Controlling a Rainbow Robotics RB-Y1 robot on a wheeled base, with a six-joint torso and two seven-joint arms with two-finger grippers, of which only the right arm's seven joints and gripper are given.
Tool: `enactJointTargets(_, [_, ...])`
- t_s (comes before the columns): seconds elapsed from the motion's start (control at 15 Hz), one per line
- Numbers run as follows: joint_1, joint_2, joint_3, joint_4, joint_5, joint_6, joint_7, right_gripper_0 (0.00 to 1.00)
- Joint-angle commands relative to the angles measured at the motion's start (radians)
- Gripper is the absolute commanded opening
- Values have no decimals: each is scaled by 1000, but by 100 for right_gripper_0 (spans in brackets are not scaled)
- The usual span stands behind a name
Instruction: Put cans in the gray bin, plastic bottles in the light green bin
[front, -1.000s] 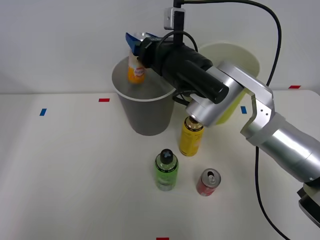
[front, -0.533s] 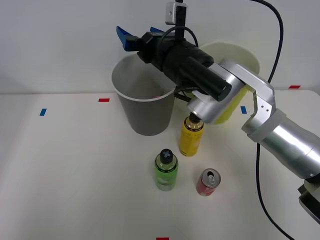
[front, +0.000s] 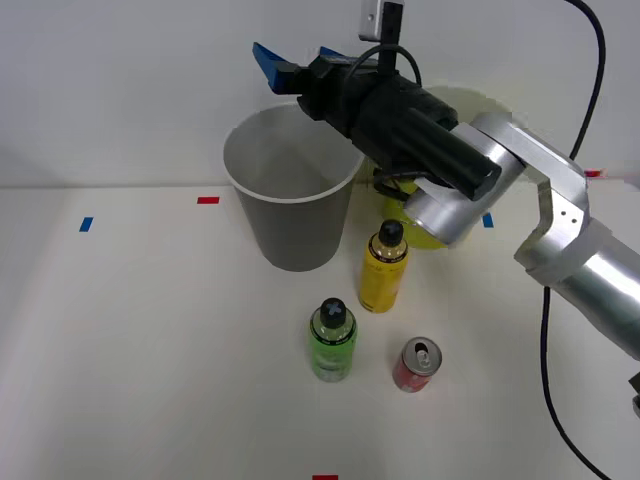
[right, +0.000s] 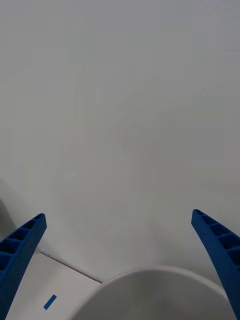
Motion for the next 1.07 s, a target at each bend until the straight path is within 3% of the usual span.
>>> enactJointTargets(0.07, [149, -43, -110, -152, 4, 2, -3, 100])
enactJointTargets(0.27, [281, -66, -194, -259, 71, 2, -5, 100])
enactJointTargets(0.73, [617, -96, -412, -480, 100, 0, -8, 100])
enactJointTargets(0.87, [706, -72, -475, -506, 97, 0, -8, 100])
enactJointTargets(1.07, [807, 85, -544, -525, 107, 0, 6, 100])
